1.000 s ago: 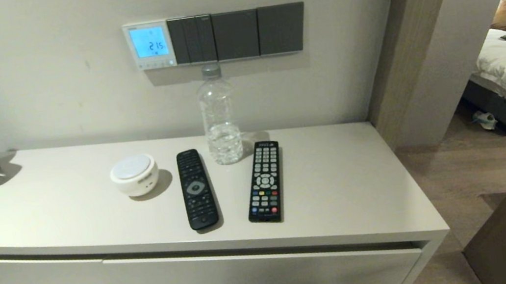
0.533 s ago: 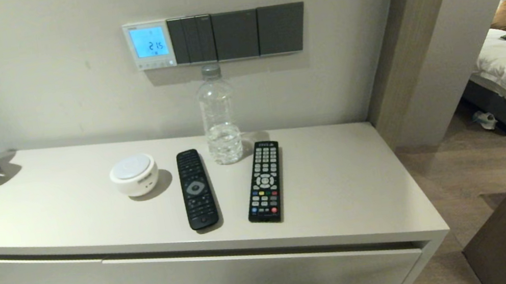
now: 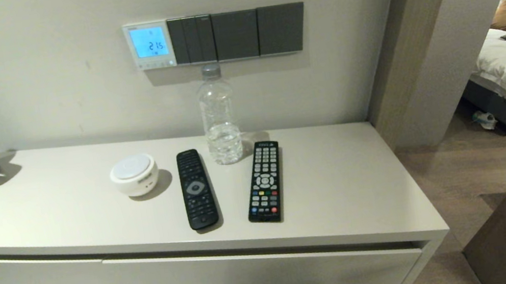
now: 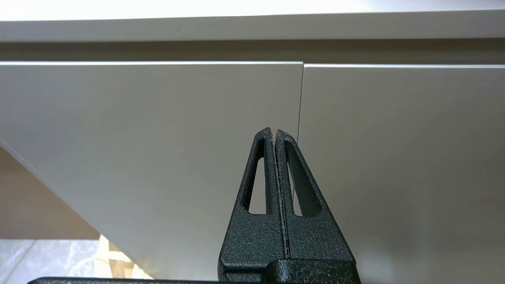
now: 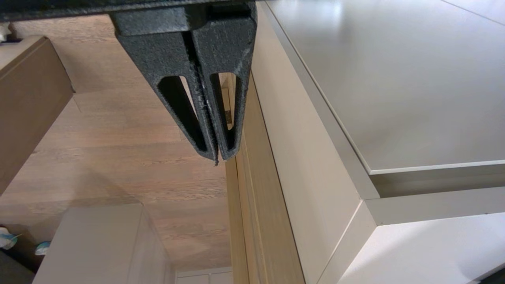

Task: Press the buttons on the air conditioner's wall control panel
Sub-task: Turn off the central air conditioner

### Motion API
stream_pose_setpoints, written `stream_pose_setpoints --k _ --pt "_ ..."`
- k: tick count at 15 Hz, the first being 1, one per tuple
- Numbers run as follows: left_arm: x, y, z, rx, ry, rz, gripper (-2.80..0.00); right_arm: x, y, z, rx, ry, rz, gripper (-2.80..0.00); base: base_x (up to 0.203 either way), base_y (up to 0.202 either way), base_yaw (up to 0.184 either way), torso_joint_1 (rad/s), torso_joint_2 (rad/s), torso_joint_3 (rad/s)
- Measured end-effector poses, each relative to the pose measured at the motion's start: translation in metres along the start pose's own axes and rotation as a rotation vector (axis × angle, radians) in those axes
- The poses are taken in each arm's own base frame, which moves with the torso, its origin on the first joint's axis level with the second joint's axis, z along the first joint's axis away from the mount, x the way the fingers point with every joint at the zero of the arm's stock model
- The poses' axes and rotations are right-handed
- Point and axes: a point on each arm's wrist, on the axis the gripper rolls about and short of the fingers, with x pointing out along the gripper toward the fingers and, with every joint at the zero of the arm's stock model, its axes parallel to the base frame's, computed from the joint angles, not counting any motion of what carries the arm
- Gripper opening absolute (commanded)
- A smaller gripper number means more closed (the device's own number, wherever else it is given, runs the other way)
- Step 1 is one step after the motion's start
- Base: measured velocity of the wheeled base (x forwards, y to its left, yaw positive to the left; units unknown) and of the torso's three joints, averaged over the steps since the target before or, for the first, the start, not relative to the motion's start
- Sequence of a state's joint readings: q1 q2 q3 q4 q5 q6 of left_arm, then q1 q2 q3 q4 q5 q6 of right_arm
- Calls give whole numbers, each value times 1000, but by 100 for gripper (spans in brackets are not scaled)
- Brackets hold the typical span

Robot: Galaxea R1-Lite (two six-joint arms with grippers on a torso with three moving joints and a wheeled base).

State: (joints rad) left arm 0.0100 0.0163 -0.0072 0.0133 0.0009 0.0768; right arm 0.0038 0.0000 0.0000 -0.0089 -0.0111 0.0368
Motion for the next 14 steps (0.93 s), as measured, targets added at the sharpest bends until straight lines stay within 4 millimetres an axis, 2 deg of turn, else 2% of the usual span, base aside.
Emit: stream_pose_setpoints --k 14 --pt "-1 0 -3 -5 0 0 -280 0 0 0 0 0 1 -280 0 0 0 0 0 0"
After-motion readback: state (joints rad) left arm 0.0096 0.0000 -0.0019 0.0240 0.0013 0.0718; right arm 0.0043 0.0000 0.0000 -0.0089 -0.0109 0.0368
